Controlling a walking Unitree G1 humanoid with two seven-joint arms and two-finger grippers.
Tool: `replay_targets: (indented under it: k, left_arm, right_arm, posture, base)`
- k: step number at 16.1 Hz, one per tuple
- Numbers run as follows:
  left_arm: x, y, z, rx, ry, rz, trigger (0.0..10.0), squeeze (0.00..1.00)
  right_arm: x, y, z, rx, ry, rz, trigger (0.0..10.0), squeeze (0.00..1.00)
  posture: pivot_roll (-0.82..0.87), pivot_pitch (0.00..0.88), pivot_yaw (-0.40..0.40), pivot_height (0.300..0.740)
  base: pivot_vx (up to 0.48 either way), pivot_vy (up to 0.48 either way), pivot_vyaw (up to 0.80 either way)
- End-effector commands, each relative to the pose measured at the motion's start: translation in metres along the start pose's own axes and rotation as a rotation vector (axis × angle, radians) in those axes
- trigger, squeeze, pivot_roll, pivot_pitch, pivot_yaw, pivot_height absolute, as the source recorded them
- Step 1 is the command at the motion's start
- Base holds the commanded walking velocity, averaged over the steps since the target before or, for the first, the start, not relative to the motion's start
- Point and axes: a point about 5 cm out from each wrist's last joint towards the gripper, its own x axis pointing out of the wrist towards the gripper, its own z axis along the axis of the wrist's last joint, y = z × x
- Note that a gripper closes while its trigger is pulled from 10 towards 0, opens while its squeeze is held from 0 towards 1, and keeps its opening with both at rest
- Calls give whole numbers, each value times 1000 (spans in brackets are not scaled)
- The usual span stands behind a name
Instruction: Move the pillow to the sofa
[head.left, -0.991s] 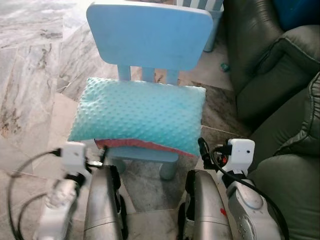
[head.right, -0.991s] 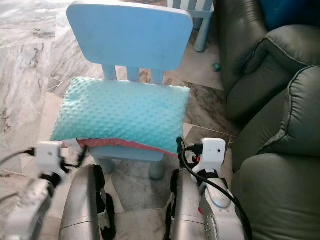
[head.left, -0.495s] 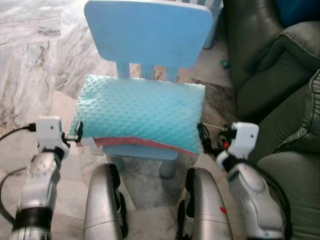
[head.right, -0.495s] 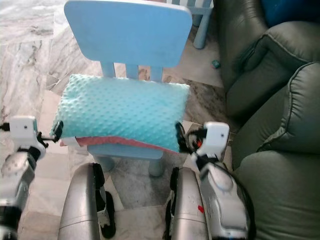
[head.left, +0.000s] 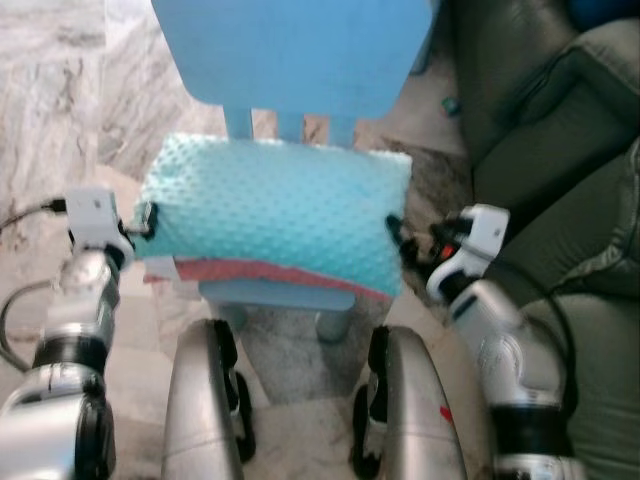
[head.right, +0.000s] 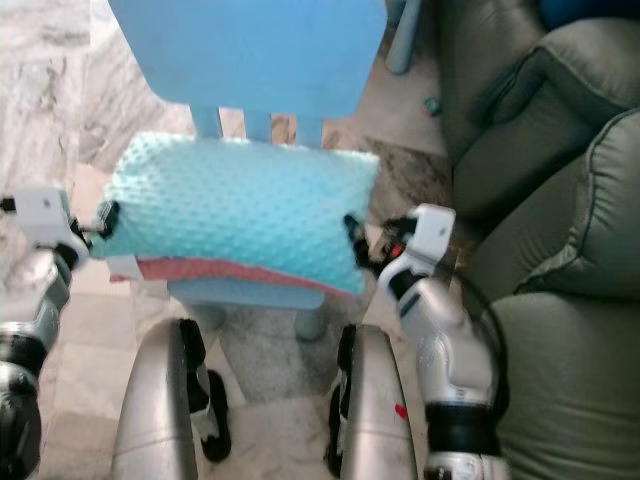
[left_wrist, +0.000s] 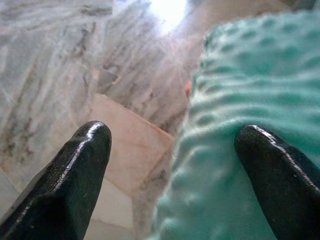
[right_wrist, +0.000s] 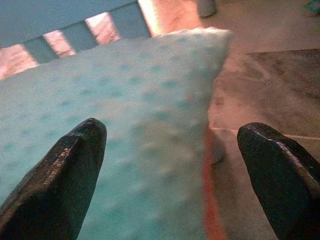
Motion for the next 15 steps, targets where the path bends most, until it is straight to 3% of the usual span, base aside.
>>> replay_targets:
  k: [1,2,3,6,9,10,13,14,15]
  left_arm:
    - [-1,10,-6,-15,34,44,10000,0]
    - [1,10,-5,-19,36,46,10000,0]
    - [3,7,0,-26,26,44,10000,0]
    - [3,2,-3,-22,29,17,10000,0]
    - [-1,7,-15,-57,61,25,10000,0]
    - [0,4,-11,-88,42,7,10000,0]
    - [6,-6,3,-88,-10,-40,10000,0]
    - [6,-8,6,-90,-34,-36,10000,118]
    - [6,-8,8,-104,-56,-37,10000,129]
  right_arm:
    - [-2,-7,-12,0,53,-15,10000,0]
    - [0,-8,-14,-24,73,-17,10000,0]
    - [0,-13,-14,-115,79,-50,10000,0]
    - [-6,-20,-16,-110,77,-91,10000,0]
    - [-11,-25,-25,-113,100,-105,10000,0]
    - [-9,-25,-22,-76,85,-99,10000,0]
    - [-8,-26,-5,-115,-2,-98,10000,0]
    - [-10,-28,3,-145,-39,-113,10000,0]
    - [-11,-28,8,-161,-71,-126,10000,0]
  posture:
    - [-104,440,-53,560]
    - [-105,445,-52,560]
    - [-107,449,-50,560]
    - [-108,453,-47,560]
    - [-110,452,-48,560]
    - [-108,447,-48,560]
    - [-105,444,-43,560]
    - [-105,444,-43,560]
    - [-105,440,-46,560]
  base:
    - [0,0,0]
    - [0,0,0]
    - [0,0,0]
    - [0,0,0]
    - [0,0,0]
    - [0,0,0]
    - [0,0,0]
    - [0,0,0]
    - [0,0,0]
